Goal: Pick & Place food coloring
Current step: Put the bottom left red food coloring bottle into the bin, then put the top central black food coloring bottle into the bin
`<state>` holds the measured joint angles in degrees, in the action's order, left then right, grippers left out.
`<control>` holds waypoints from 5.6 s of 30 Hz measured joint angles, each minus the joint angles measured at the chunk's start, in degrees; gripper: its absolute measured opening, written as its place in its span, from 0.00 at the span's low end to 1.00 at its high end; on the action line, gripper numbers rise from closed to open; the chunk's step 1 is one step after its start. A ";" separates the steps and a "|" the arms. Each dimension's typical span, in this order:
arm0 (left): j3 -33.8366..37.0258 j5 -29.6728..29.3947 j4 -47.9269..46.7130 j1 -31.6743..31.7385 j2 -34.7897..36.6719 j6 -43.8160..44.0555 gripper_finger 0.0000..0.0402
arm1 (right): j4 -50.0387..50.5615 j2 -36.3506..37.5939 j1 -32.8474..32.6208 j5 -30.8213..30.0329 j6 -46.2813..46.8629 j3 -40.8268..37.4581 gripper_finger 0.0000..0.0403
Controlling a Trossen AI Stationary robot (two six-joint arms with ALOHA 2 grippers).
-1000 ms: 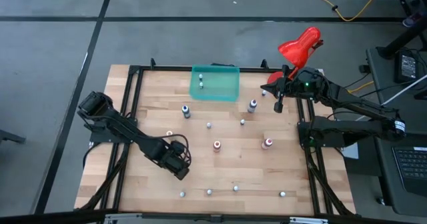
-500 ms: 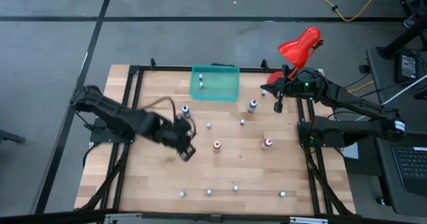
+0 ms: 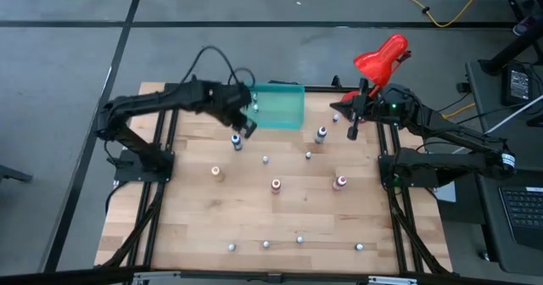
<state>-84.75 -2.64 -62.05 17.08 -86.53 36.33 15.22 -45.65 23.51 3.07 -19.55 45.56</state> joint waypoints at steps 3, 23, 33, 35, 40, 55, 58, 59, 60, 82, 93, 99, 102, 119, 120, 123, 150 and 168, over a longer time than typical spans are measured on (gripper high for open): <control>-1.26 3.40 1.37 4.65 -3.07 -3.99 0.11 | -1.27 -0.09 0.01 0.01 -2.87 0.01 0.03; -14.10 3.88 0.60 14.61 -25.30 -28.20 0.11 | -2.59 -0.83 6.77 -0.49 -6.29 0.02 0.03; -14.10 3.64 2.94 14.89 -29.47 -32.32 0.11 | -2.58 -0.85 6.77 -0.48 -6.37 0.02 0.03; -14.10 3.68 4.71 14.84 -30.04 -33.03 0.11 | -2.58 -0.85 6.77 -0.50 -6.38 0.02 0.03; -14.10 3.70 6.13 15.23 -31.90 -33.69 0.11 | -2.56 -0.85 6.77 -0.49 -6.43 0.02 0.03; -13.27 3.03 8.29 14.95 -34.06 -34.59 0.11 | -2.49 -0.85 6.77 -0.52 -6.43 0.02 0.03; -12.45 3.09 8.35 14.89 -34.09 -34.32 0.12 | -2.49 -0.85 6.77 -0.50 -6.43 0.02 0.03; -12.12 3.11 8.62 14.89 -34.09 -34.30 0.12 | -2.49 -0.85 6.77 -0.52 -6.43 0.02 0.03; -11.74 3.11 8.81 14.91 -34.09 -34.26 0.12 | -2.49 -0.85 6.77 -0.51 -6.43 0.02 0.03; -13.12 3.68 6.65 14.45 -34.05 -33.08 0.29 | -2.49 -0.85 6.77 -0.50 -6.27 0.02 0.03; -23.98 3.96 -5.98 10.15 -27.67 -41.39 0.31 | -2.53 -0.85 6.87 -0.48 -6.29 0.02 0.03; -21.63 4.27 -7.20 4.88 -24.63 -47.46 0.31 | -2.53 -0.85 7.08 -0.46 -6.36 0.02 0.03; -19.64 4.27 -5.54 2.32 -24.55 -48.88 0.32 | -2.51 -0.85 7.08 -0.46 -6.36 0.02 0.03; -4.57 6.36 9.18 -7.44 -24.67 -42.23 0.40 | 3.61 -0.87 7.08 -0.34 -6.47 0.02 0.03; -4.58 6.91 9.45 -7.45 -24.67 -41.93 0.43 | 3.86 -0.87 7.08 -0.28 -6.47 0.02 0.03; -4.61 6.12 10.06 -7.66 -24.67 -41.55 0.50 | 4.18 -0.87 7.08 -0.28 -6.47 0.02 0.03; -4.64 3.70 10.90 -9.52 -28.77 -46.78 0.58 | 6.08 -0.87 7.06 -0.42 -6.34 0.02 0.03; 2.47 4.05 17.31 -9.54 -28.82 -43.09 0.56 | 6.08 -0.87 7.06 -0.42 -6.45 0.02 0.03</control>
<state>-82.28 1.41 -44.73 7.53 -115.35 -6.76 21.30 -46.52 30.57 2.66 -26.00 45.58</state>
